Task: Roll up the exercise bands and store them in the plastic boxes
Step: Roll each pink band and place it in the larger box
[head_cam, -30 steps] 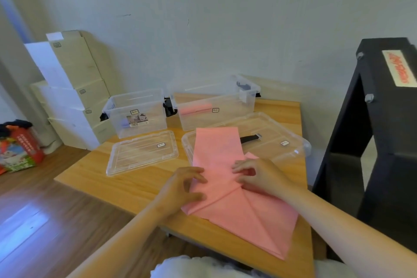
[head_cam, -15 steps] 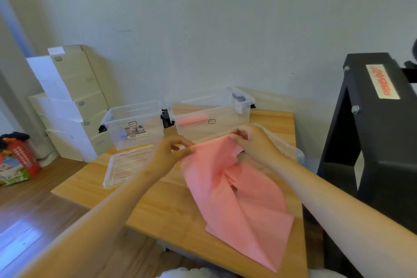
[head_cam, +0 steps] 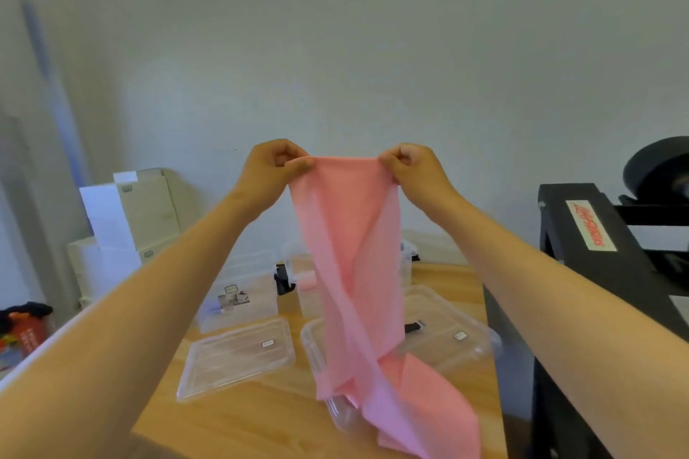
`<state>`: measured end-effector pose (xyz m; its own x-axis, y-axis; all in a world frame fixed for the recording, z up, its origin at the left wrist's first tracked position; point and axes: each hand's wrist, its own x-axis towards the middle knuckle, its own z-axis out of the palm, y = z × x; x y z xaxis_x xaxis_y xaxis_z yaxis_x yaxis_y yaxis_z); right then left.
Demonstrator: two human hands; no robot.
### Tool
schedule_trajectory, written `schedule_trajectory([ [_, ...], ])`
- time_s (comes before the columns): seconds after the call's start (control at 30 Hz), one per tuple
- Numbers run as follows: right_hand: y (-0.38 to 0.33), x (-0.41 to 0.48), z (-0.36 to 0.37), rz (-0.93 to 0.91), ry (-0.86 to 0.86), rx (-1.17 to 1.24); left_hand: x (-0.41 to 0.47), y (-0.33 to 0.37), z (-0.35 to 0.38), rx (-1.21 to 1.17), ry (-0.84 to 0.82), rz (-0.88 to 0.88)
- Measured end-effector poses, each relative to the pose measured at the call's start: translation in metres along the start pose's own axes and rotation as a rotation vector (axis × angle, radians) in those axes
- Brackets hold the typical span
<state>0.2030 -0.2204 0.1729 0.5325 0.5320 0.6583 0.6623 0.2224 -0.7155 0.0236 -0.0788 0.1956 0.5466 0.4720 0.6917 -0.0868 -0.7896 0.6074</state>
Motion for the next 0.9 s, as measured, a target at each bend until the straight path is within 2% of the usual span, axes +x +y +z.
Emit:
schedule_trajectory([
  [0.17, -0.032, 0.015, -0.019, -0.085, 0.043, 0.017, 0.014, 0.037, -0.020, -0.067, -0.037, 0.001],
  [0.3, -0.049, 0.013, -0.031, -0.100, 0.003, 0.245, 0.013, 0.048, -0.030, -0.392, -0.127, -0.087],
  [0.33, -0.050, 0.013, -0.031, -0.107, -0.003, 0.246, 0.011, 0.046, -0.030, -0.405, -0.138, -0.108],
  [0.47, -0.034, 0.016, -0.024, -0.094, -0.001, 0.133, 0.008, 0.023, -0.021, -0.248, -0.131, -0.156],
  [0.7, -0.011, 0.013, -0.018, -0.049, -0.036, 0.050, 0.007, 0.008, -0.016, -0.161, -0.167, -0.151],
  [0.9, -0.024, 0.012, -0.027, -0.059, -0.104, 0.103, 0.006, 0.017, -0.024, -0.284, -0.201, -0.178],
])
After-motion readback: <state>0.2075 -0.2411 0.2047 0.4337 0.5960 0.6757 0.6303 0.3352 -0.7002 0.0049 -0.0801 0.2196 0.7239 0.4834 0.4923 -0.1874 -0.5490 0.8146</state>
